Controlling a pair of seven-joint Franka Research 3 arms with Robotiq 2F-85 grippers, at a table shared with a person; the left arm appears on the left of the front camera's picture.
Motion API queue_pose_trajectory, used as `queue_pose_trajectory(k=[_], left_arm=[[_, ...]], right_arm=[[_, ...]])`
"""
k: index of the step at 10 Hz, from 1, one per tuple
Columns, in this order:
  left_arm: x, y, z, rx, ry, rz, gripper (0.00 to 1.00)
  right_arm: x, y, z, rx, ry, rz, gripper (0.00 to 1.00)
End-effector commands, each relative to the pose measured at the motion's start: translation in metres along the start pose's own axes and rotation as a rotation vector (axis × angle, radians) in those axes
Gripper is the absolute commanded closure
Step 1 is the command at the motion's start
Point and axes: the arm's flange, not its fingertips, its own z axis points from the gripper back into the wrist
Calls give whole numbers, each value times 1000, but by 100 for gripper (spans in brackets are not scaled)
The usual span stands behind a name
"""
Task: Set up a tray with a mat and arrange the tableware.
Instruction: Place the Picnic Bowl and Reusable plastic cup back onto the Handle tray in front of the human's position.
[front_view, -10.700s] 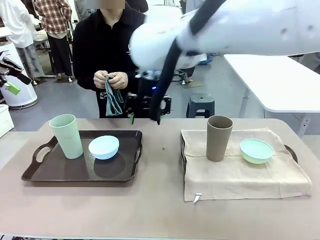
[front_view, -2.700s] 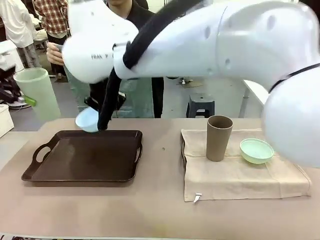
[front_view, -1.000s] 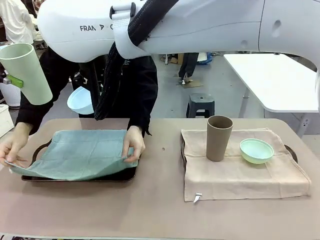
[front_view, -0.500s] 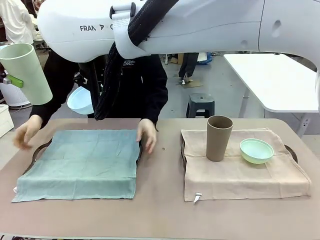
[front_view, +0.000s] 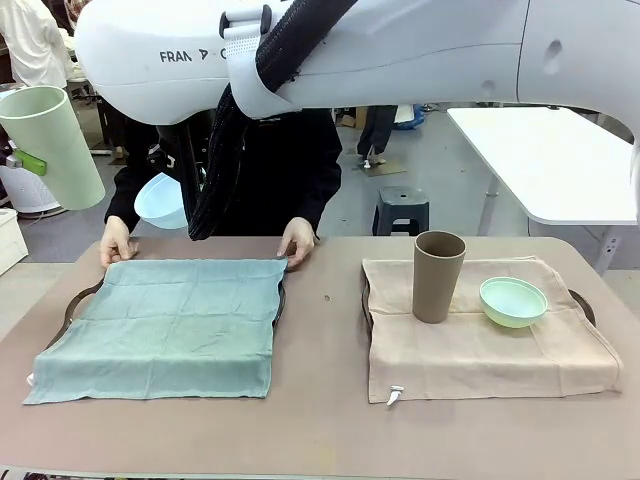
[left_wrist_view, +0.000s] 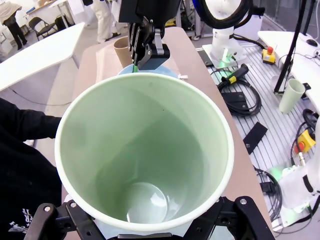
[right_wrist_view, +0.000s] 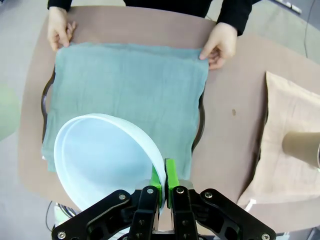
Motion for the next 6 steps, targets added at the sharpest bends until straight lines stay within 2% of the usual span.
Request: queue_pose_trajectory(k=[1,6], left_arm=[[2,2,3,3,8,-9,100],[2,2,3,3,8,-9,100]], right_arm=[[4,3,3,13,1,4,100],[4,3,3,13,1,4,100]])
